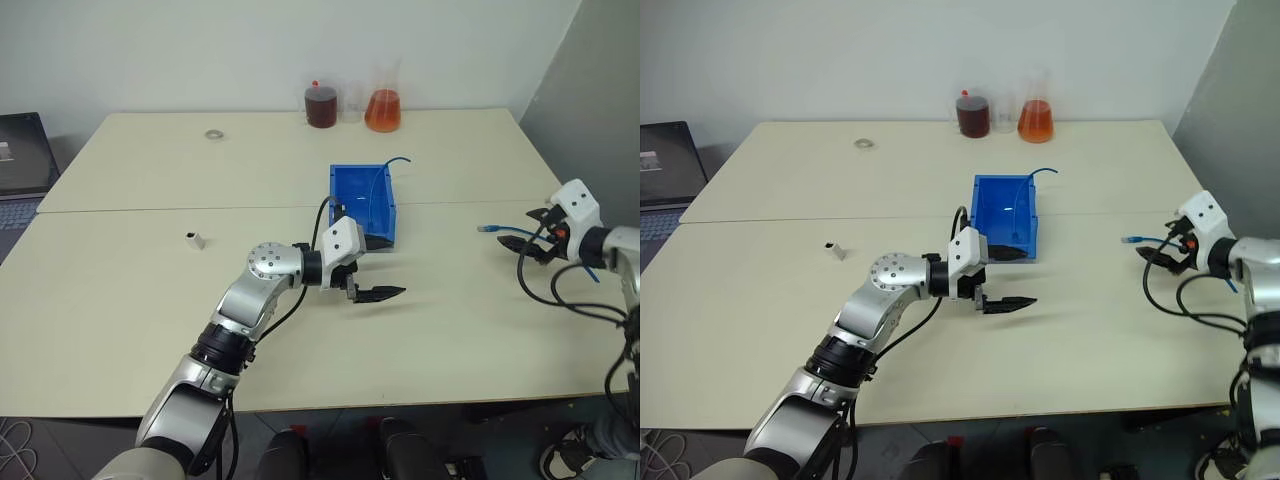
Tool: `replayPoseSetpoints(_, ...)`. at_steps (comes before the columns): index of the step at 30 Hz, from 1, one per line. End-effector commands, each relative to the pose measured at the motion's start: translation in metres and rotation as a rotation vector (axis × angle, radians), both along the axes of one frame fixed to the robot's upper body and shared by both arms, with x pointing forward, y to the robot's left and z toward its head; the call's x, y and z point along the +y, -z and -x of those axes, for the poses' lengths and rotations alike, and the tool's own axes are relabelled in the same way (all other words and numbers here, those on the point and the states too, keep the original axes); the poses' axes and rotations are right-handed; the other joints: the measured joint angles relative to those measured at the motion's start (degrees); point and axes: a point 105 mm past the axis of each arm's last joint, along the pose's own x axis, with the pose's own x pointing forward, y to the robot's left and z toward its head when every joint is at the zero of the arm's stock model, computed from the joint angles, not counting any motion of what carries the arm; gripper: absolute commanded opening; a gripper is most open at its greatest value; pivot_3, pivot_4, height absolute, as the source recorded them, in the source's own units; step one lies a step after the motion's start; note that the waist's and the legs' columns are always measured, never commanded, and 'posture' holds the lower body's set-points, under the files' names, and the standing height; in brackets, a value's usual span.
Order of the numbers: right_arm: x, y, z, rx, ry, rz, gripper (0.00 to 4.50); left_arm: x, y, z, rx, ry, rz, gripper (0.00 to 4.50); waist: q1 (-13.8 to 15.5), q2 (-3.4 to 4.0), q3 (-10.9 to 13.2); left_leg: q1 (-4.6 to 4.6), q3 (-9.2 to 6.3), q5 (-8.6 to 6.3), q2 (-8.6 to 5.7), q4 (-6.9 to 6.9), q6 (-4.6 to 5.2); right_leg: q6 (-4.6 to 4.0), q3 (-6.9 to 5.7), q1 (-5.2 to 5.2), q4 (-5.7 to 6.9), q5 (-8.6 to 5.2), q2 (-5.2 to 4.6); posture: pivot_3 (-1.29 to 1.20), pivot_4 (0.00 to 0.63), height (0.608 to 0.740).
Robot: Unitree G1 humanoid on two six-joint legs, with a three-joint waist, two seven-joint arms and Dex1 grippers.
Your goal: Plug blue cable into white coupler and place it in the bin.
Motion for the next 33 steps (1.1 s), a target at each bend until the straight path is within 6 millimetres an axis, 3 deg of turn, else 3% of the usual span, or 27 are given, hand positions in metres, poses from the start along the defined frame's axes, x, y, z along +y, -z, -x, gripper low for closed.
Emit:
replayPoseSetpoints(1, -0.002, 0.008, -0.005, 0.058, -0.015, 0.06, 4.47, 0.004, -0.016, 0.006, -0.039, -0.037, 0.052, 4.5, 0.1, 0.0, 0.0, -0.01, 0.0, 0.0, 0.0, -0.01, 0.0, 0.0, -0.01, 0.0, 0.0, 0.0, -0.01, 0.0, 0.15, 0.74)
replayPoseSetpoints(8, -0.004, 0.012, -0.012, 0.088, 0.032, 0.108, 4.47, 0.029, -0.011, 0.019, 0.008, -0.152, 0.056, 4.5, 0.25, 0.04, 0.01, -0.08, -0.01, 0.01, -0.07, -0.01, -0.02, 0.0, -0.05, -0.01, -0.02, 0.0, -0.16, 0.0, 0.15, 0.74)
replayPoseSetpoints(16, -0.009, 0.008, -0.018, 0.046, 0.096, 0.126, 4.47, 0.043, -0.009, 0.022, 0.029, -0.236, 0.057, 4.5, 0.22, 0.05, 0.01, -0.07, -0.03, 0.01, -0.08, 0.0, -0.02, 0.01, -0.08, 0.0, 0.01, 0.01, -0.17, 0.0, 0.15, 0.74)
replayPoseSetpoints(21, -0.03, 0.004, -0.025, -0.022, 0.292, 0.179, 4.47, 0.04, -0.011, 0.021, 0.028, -0.246, 0.062, 4.5, 0.22, 0.05, 0.01, -0.07, -0.02, 0.01, -0.09, 0.0, -0.03, 0.01, -0.07, 0.0, 0.01, 0.01, -0.18, 0.0, 0.15, 0.74)
replayPoseSetpoints(27, -0.039, 0.008, -0.027, -0.002, 0.436, 0.135, 4.47, 0.037, -0.01, 0.021, 0.029, -0.236, 0.071, 4.5, 0.23, 0.05, 0.01, -0.07, -0.01, 0.01, -0.09, -0.01, -0.03, 0.0, -0.07, 0.0, 0.01, 0.01, -0.17, 0.0, 0.15, 0.74)
replayPoseSetpoints(33, -0.076, 0.008, -0.017, -0.049, 0.781, -0.027, 4.47, 0.04, -0.013, 0.021, 0.033, -0.259, 0.088, 4.5, 0.24, 0.05, 0.01, -0.08, -0.01, 0.01, -0.1, -0.01, -0.03, 0.0, -0.06, 0.0, 0.01, 0.01, -0.17, 0.0, 0.15, 0.74)
